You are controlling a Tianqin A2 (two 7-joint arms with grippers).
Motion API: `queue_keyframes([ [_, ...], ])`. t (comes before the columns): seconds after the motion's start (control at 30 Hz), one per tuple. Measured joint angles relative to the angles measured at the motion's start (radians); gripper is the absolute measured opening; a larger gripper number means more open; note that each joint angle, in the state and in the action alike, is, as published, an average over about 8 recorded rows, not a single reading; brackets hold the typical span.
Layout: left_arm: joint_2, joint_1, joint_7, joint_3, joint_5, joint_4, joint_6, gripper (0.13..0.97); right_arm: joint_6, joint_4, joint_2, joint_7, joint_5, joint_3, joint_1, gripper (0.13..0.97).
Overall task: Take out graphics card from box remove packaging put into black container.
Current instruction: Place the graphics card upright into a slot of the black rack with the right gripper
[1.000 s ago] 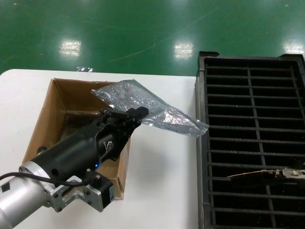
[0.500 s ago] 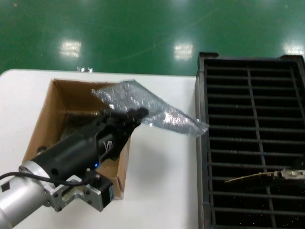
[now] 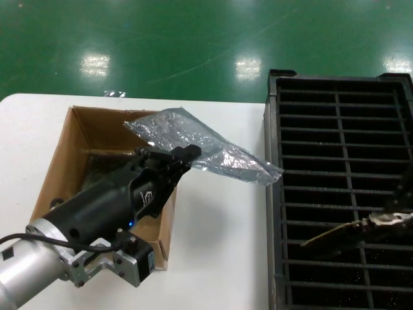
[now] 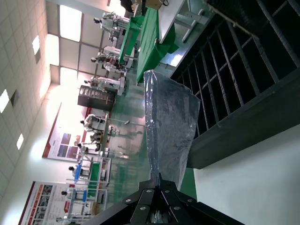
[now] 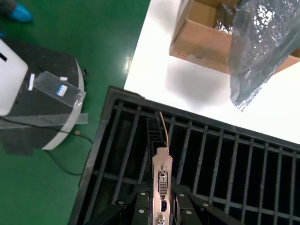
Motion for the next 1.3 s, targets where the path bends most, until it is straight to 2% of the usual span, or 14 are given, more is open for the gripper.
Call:
queue_keyframes([
  [0.2,0.0,0.0,0.0,0.0,0.0,0.0,0.0,0.139,-0.002,-0.097,-0.101,0.1,-0.01,-0.092,0.063,0.191],
  [0.57,0.0,0.0,0.0,0.0,0.0,0.0,0.0,0.139,-0.003,-0.164,-0.164,0.213,-0.044,-0.112,0.052,0.191],
  [1.0,0.0,0.0,0.0,0.0,0.0,0.0,0.0,0.139,-0.003,-0.146,-0.167,0.161,-0.204,-0.113,0.016,0.191],
  [1.3,0.0,0.0,0.0,0.0,0.0,0.0,0.0,0.139,-0.003,-0.134,-0.184,0.113,-0.272,-0.113,-0.025,0.191],
])
